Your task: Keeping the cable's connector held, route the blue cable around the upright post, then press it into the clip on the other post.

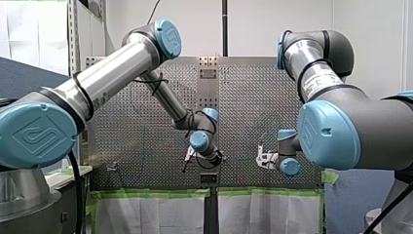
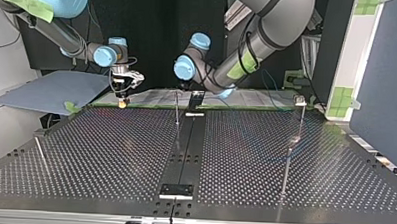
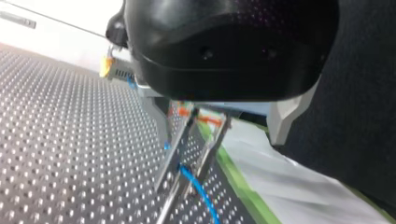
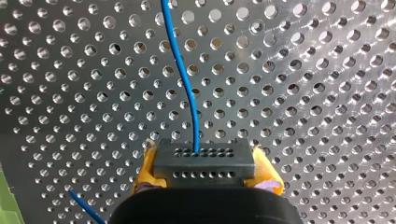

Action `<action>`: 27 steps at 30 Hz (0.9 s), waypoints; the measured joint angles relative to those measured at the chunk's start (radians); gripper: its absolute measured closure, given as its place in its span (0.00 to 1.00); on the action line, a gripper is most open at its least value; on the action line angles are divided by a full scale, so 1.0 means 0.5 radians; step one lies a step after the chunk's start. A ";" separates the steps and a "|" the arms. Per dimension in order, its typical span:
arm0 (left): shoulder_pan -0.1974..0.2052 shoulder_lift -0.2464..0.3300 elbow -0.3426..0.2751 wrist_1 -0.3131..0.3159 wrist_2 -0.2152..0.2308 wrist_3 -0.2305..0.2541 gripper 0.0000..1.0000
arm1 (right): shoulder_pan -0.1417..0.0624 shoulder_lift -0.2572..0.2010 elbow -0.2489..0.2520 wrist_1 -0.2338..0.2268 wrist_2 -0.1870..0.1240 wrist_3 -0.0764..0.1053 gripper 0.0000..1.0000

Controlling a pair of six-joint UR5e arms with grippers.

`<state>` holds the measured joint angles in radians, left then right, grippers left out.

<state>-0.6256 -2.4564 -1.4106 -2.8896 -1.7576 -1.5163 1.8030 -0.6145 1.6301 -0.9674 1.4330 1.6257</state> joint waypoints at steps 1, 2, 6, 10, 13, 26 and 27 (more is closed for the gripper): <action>-0.009 0.000 0.000 0.004 -0.002 -0.002 0.00 | 0.000 0.000 0.000 0.000 0.000 0.000 1.00; -0.019 0.000 0.000 0.010 -0.007 -0.008 0.00 | 0.000 0.000 0.000 0.001 0.000 0.000 1.00; -0.046 0.000 -0.001 0.021 -0.036 -0.026 0.00 | 0.000 0.000 0.000 0.001 0.000 0.002 1.00; -0.062 0.000 -0.002 0.030 -0.051 -0.035 0.00 | 0.000 0.000 0.000 0.001 0.000 0.003 1.00; -0.069 -0.001 -0.002 0.036 -0.059 -0.044 0.00 | -0.002 0.000 0.000 0.001 0.000 0.007 1.00; -0.083 -0.001 -0.003 0.051 -0.074 -0.083 0.00 | -0.011 0.000 0.000 0.004 0.000 0.013 1.00; -0.083 0.000 -0.004 0.051 -0.075 -0.083 0.00 | -0.011 0.000 0.000 0.004 0.000 0.014 1.00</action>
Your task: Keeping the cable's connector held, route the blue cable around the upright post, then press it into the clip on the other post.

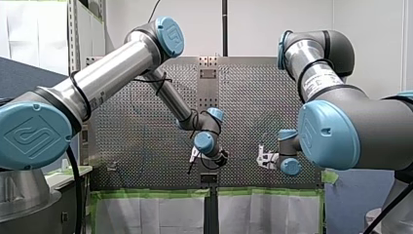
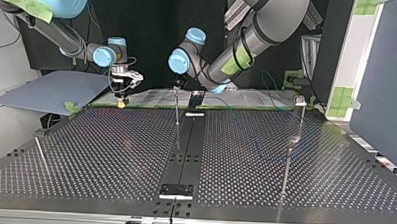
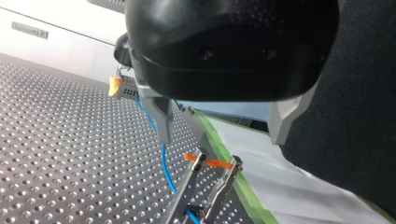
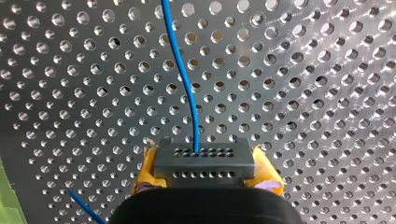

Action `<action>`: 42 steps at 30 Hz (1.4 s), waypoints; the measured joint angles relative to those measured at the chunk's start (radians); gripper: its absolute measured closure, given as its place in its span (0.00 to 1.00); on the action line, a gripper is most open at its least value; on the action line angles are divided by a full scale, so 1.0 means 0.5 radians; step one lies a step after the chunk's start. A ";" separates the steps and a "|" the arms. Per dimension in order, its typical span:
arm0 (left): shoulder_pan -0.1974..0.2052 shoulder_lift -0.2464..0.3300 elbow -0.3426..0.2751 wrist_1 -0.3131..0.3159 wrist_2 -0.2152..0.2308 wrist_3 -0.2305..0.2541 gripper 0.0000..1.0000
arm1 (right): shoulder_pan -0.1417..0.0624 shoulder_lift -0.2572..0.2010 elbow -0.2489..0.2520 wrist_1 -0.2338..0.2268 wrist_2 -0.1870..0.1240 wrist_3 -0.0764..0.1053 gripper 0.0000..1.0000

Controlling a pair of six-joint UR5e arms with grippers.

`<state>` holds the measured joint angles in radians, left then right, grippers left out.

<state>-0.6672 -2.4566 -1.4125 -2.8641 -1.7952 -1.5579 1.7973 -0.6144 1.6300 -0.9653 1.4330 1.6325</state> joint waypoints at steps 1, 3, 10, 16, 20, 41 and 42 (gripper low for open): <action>-0.001 0.000 -0.002 0.000 -0.001 0.000 0.00 | 0.000 0.000 0.000 0.000 0.000 0.000 1.00; -0.001 0.000 -0.011 0.008 -0.003 -0.002 0.00 | 0.000 0.000 0.000 0.000 -0.001 0.000 1.00; 0.011 0.034 -0.096 0.087 -0.006 -0.009 0.00 | 0.000 0.000 0.000 0.000 -0.002 0.000 1.00; -0.007 0.159 -0.229 0.219 -0.067 -0.030 0.00 | 0.000 0.000 0.000 0.000 -0.003 0.000 1.00; -0.020 0.255 -0.326 0.314 -0.155 -0.102 0.00 | 0.000 0.000 0.000 0.000 -0.003 0.001 1.00; -0.032 0.662 -0.733 0.507 -0.390 -0.505 0.00 | 0.000 0.000 0.000 0.000 0.000 0.006 1.00; -0.032 0.679 -0.750 0.511 -0.396 -0.522 0.00 | 0.000 0.000 0.000 0.000 0.000 0.006 1.00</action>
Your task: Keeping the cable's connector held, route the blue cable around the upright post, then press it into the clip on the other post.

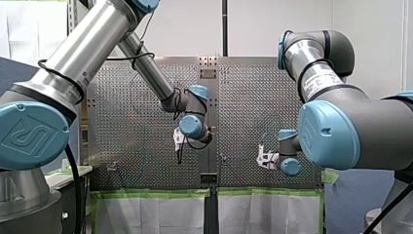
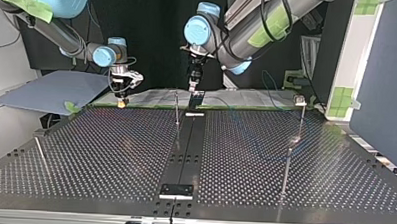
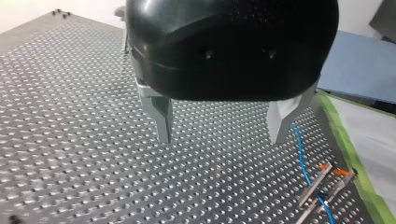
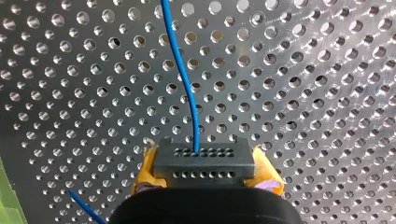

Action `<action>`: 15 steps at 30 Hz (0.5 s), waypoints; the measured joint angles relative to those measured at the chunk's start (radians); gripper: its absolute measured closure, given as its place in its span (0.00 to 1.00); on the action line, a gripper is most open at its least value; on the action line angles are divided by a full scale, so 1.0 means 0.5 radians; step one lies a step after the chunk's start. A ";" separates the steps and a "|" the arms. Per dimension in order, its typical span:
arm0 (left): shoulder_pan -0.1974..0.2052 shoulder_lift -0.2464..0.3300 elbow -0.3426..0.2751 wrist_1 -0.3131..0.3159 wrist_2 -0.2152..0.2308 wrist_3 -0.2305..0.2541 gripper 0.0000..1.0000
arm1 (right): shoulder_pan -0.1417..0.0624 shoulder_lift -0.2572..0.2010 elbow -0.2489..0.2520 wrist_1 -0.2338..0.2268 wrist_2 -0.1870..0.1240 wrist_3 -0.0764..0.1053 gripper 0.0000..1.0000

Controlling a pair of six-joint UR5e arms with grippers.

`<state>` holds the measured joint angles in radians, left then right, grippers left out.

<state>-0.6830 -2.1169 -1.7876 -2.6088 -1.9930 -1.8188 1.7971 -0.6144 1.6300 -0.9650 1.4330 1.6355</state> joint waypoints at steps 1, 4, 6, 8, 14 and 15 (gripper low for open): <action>0.000 0.017 -0.017 0.002 -0.008 -0.013 0.00 | 0.000 0.000 0.000 0.000 0.000 0.000 1.00; 0.000 0.076 -0.077 0.006 -0.051 -0.026 0.00 | 0.000 0.000 0.000 0.000 -0.001 0.001 1.00; 0.000 0.117 -0.116 0.003 -0.086 -0.012 0.00 | 0.000 0.000 0.000 0.000 -0.002 0.002 1.00; 0.000 0.156 -0.156 -0.003 -0.123 0.000 0.00 | 0.000 0.000 0.000 0.000 -0.002 0.003 1.00; -0.002 0.264 -0.265 -0.002 -0.177 -0.023 0.00 | 0.000 0.000 0.000 0.000 -0.031 0.005 1.00; -0.002 0.280 -0.281 -0.002 -0.178 -0.032 0.00 | 0.000 0.000 0.000 0.000 -0.033 0.005 1.00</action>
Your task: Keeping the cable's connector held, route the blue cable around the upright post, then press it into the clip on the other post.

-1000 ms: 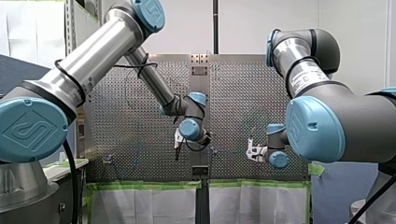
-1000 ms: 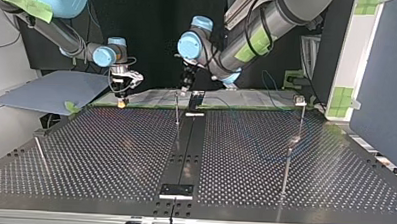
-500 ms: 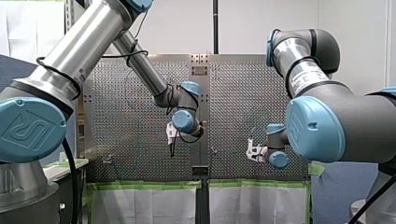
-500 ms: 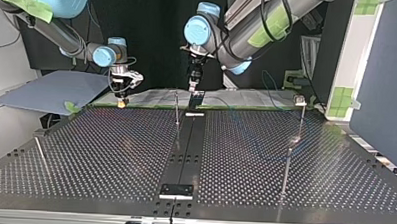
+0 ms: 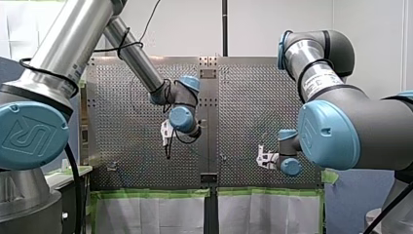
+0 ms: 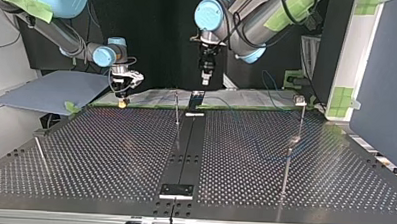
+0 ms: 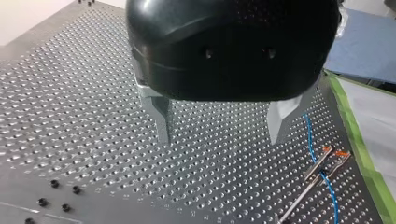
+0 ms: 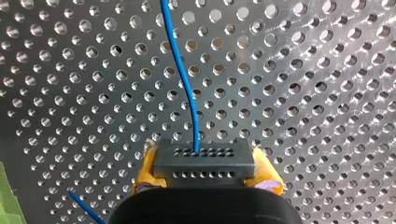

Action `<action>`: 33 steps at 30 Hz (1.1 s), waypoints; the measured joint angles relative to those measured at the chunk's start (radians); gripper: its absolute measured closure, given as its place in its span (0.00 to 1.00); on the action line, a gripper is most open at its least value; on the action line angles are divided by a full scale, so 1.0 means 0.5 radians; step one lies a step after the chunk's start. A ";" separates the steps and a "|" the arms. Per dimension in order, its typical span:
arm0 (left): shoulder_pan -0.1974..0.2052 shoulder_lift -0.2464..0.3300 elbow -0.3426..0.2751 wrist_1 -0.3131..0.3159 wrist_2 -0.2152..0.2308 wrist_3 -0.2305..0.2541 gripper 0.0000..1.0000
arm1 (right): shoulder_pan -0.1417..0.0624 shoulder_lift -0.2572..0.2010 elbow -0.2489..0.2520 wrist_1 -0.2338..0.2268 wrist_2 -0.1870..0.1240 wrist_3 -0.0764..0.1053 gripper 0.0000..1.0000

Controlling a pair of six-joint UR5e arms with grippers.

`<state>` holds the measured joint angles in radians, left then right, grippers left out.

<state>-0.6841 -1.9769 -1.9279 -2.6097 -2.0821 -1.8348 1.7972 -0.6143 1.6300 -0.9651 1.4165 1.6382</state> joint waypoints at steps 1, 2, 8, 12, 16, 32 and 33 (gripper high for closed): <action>0.000 0.015 -0.015 -0.001 -0.001 -0.008 0.00 | 0.000 0.000 0.000 0.000 -0.001 0.001 1.00; 0.000 0.037 -0.036 -0.004 -0.003 -0.018 0.00 | 0.000 0.000 0.000 0.000 -0.002 0.002 1.00; 0.001 0.165 -0.165 -0.008 -0.027 -0.044 0.00 | 0.000 0.000 0.000 0.000 -0.004 0.004 1.00; 0.011 0.249 -0.249 0.043 -0.037 -0.084 0.00 | -0.002 0.000 0.000 0.001 -0.004 0.003 1.00; 0.032 0.328 -0.328 0.116 -0.037 -0.153 0.00 | -0.002 0.000 0.000 0.003 -0.004 0.002 1.00; 0.024 0.638 -0.638 0.424 -0.126 -0.217 0.00 | -0.025 -0.001 0.000 0.016 -0.005 -0.003 1.00; 0.024 0.657 -0.656 0.443 -0.125 -0.213 0.00 | -0.027 -0.001 0.000 0.017 -0.006 -0.007 1.00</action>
<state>-0.6719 -1.6485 -2.2560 -2.3881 -2.1447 -1.9413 1.7837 -0.6146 1.6302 -0.9565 1.4137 1.6349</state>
